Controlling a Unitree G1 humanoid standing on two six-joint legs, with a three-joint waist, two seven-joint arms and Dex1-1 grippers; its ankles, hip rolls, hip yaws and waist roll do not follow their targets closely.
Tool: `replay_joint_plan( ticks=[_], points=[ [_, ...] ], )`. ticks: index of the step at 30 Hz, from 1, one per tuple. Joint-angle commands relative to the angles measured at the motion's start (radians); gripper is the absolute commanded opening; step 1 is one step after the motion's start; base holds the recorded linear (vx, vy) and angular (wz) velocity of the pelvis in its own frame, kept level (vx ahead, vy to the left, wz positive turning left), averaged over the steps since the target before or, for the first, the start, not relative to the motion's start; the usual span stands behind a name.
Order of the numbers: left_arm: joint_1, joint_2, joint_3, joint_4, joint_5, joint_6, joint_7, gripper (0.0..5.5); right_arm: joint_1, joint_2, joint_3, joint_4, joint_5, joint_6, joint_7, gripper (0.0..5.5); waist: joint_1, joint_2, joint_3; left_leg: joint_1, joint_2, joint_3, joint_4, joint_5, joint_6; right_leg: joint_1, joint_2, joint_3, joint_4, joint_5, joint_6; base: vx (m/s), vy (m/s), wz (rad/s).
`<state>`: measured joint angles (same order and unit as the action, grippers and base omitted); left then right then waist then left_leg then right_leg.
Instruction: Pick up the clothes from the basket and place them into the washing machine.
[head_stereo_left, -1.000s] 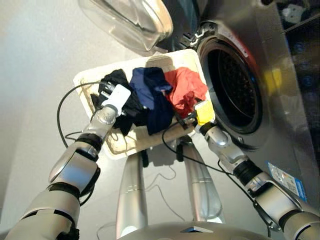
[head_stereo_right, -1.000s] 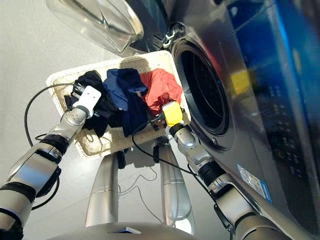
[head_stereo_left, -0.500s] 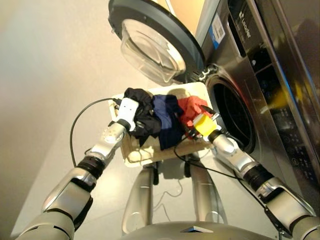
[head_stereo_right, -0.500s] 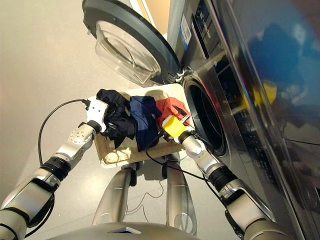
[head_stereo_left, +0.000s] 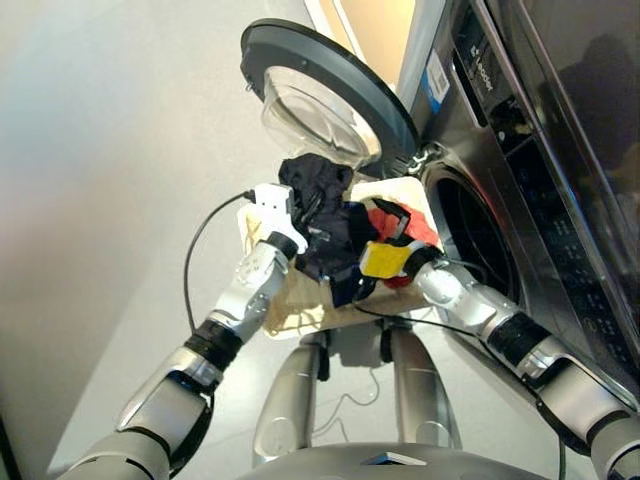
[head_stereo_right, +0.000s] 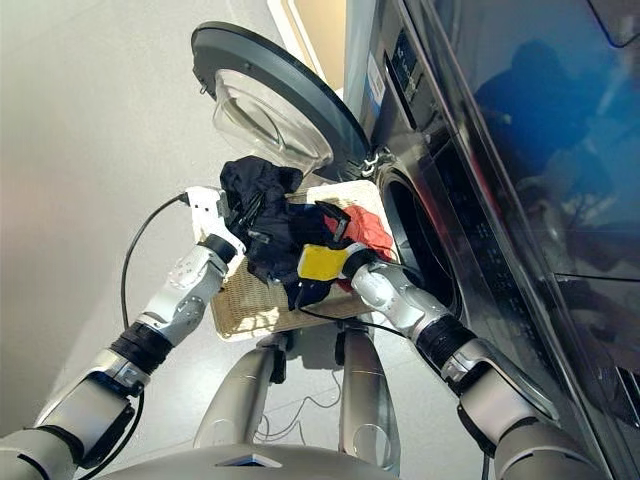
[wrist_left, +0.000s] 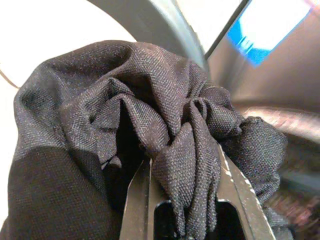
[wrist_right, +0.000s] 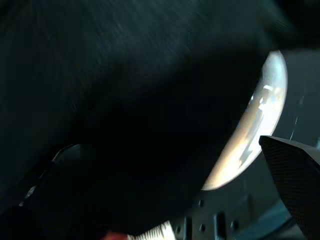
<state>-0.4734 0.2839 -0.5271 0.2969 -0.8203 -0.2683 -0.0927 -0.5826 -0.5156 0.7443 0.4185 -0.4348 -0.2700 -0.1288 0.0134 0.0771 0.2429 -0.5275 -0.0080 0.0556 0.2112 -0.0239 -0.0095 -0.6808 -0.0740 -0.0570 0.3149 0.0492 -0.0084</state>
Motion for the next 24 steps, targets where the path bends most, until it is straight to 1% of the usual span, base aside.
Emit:
replay_joint_plan(
  ticks=[1,3,7,8,9,10,11,13,18,20,24],
  points=[
    [0.000,-0.034,-0.033,-0.109,-0.076,-0.040,-0.016,0.00,-0.048,0.048,0.037,-0.044,-0.032,-0.031,-0.043,5.50,0.005,0.022,-0.077,-0.047,-0.039,-0.011,0.018,0.023,0.021,0.072,0.010,-0.020,-0.078,0.015,0.070,0.000,0.000,0.000],
    [-0.003,-0.059,-0.055,-0.132,-0.119,-0.039,-0.013,0.00,-0.066,0.073,0.040,-0.015,-0.032,-0.022,-0.060,5.50,0.009,0.023,-0.081,-0.050,-0.039,-0.013,0.018,0.024,0.022,0.070,0.011,-0.022,-0.079,0.015,0.069,0.000,0.000,0.000],
    [0.005,-0.084,-0.092,-0.179,-0.197,-0.030,-0.027,0.00,-0.086,0.112,0.022,0.026,-0.023,-0.007,-0.098,5.50,0.013,0.020,-0.086,-0.054,-0.041,-0.015,0.014,0.027,0.023,0.070,0.011,-0.028,-0.086,0.018,0.070,0.000,0.000,0.000],
    [0.004,-0.084,-0.102,-0.189,-0.208,-0.028,-0.026,0.00,-0.091,0.120,0.021,0.032,-0.023,-0.003,-0.108,4.81,0.014,0.019,-0.086,-0.054,-0.041,-0.016,0.012,0.028,0.022,0.073,0.011,-0.029,-0.090,0.019,0.070,0.000,0.000,0.000],
    [0.006,-0.081,-0.110,-0.199,-0.218,-0.022,-0.030,0.00,-0.097,0.128,0.017,0.039,-0.021,0.002,-0.115,3.36,0.015,0.017,-0.085,-0.056,-0.040,-0.018,0.011,0.028,0.022,0.072,0.011,-0.029,-0.089,0.020,0.070,0.000,0.000,0.000],
    [0.009,-0.079,-0.116,-0.207,-0.228,-0.022,-0.032,0.00,-0.100,0.133,0.013,0.042,-0.016,0.006,-0.121,1.49,0.016,0.016,-0.085,-0.057,-0.040,-0.019,0.012,0.029,0.022,0.070,0.011,-0.030,-0.089,0.020,0.070,0.000,0.000,0.000],
    [0.012,-0.076,-0.122,-0.213,-0.235,-0.018,-0.033,0.00,-0.105,0.134,0.009,0.040,-0.019,0.012,-0.128,0.00,0.016,0.014,-0.085,-0.058,-0.039,-0.020,0.010,0.029,0.022,0.069,0.012,-0.030,-0.090,0.020,0.070,0.000,0.000,0.000],
    [0.017,-0.073,-0.133,-0.217,-0.243,-0.015,-0.035,0.00,-0.103,0.138,0.000,0.043,-0.014,0.015,-0.137,0.00,0.017,0.010,-0.086,-0.059,-0.039,-0.023,0.007,0.030,0.022,0.069,0.011,-0.031,-0.093,0.022,0.070,0.000,0.000,0.000],
    [0.020,-0.059,-0.128,-0.207,-0.227,-0.014,-0.028,0.00,-0.079,0.144,-0.037,0.047,0.018,0.024,-0.153,0.00,0.016,0.000,-0.083,-0.059,-0.038,-0.026,0.003,0.032,0.022,0.071,0.010,-0.037,-0.096,0.023,0.070,0.000,0.000,0.000],
    [0.029,-0.055,-0.119,-0.204,-0.224,-0.016,-0.026,5.50,-0.062,0.150,-0.057,0.059,0.036,0.026,-0.162,0.00,0.017,-0.003,-0.083,-0.060,-0.038,-0.026,0.004,0.033,0.023,0.071,0.009,-0.038,-0.097,0.025,0.070,0.000,0.000,0.000],
    [0.051,-0.042,-0.094,-0.197,-0.218,-0.019,-0.021,5.50,-0.027,0.160,-0.093,0.067,0.077,0.030,-0.172,0.00,0.017,-0.008,-0.084,-0.065,-0.037,-0.024,0.007,0.032,0.024,0.069,0.008,-0.040,-0.100,0.027,0.070,0.000,0.000,0.000]
  ],
)
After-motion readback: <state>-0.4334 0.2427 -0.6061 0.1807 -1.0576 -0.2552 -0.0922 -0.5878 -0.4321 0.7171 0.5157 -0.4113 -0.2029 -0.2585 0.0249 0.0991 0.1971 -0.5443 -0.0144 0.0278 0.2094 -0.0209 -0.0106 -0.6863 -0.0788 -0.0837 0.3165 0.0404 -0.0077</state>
